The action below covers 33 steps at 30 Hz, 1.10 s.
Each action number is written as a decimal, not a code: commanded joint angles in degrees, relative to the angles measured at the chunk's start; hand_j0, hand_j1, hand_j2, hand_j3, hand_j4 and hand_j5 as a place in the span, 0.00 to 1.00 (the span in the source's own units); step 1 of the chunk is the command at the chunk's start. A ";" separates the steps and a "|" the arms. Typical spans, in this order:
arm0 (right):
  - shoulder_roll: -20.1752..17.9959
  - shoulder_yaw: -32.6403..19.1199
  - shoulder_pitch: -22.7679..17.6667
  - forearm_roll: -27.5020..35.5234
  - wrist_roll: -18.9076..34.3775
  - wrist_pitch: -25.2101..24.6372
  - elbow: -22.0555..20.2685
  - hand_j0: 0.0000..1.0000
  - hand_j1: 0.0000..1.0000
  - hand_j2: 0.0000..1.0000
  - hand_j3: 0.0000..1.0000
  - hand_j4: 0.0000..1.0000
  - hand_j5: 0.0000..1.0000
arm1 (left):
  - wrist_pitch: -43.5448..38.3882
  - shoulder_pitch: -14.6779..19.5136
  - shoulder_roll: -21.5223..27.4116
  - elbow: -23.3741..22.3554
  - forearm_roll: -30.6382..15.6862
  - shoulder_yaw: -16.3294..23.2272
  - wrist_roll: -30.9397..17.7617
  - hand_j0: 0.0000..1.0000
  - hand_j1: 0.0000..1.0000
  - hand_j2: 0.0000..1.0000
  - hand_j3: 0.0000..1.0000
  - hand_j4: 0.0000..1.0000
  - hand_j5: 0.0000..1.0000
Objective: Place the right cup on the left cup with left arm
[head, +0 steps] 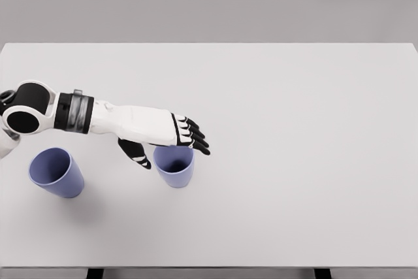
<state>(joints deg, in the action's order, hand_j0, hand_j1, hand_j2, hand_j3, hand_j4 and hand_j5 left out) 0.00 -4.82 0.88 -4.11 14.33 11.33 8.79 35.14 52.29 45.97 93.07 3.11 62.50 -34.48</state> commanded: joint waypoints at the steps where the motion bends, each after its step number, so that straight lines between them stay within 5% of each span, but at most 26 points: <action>1: 0.00 -0.01 0.00 -0.03 -0.01 0.01 0.00 1.00 1.00 1.00 1.00 1.00 1.00 | -0.14 0.00 0.00 -0.61 -0.21 -0.10 0.02 1.00 1.00 1.00 1.00 1.00 1.00; 20: 0.00 -0.01 0.00 -0.03 0.08 0.01 0.00 1.00 1.00 1.00 1.00 1.00 1.00 | -0.14 -1.93 -1.50 -1.84 3.22 -0.10 0.02 1.00 1.00 1.00 1.00 1.00 1.00; 26: 0.00 -0.01 0.00 -0.03 -0.01 0.01 0.00 1.00 1.00 1.00 1.00 1.00 1.00 | -0.14 -2.99 -1.50 -1.84 3.48 -0.10 -0.15 0.74 0.74 0.74 0.74 0.74 0.74; 29: 0.00 -0.01 0.00 -0.03 -0.01 0.01 0.00 1.00 1.00 1.00 1.00 1.00 1.00 | -0.14 -3.08 -1.41 -1.84 3.31 -0.18 -0.07 0.49 0.49 0.49 0.49 0.49 0.49; 33: 0.00 -0.01 0.00 -0.03 -0.01 0.01 0.00 1.00 1.00 1.00 1.00 1.00 1.00 | -0.14 -3.25 -0.88 -1.14 2.43 -1.85 0.11 0.45 0.45 0.45 0.45 0.45 0.45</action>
<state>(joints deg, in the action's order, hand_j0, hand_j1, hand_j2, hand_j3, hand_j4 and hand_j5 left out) 0.00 -4.83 0.88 -4.10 14.34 11.33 8.79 34.74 49.04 44.80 91.63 5.48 61.18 -34.26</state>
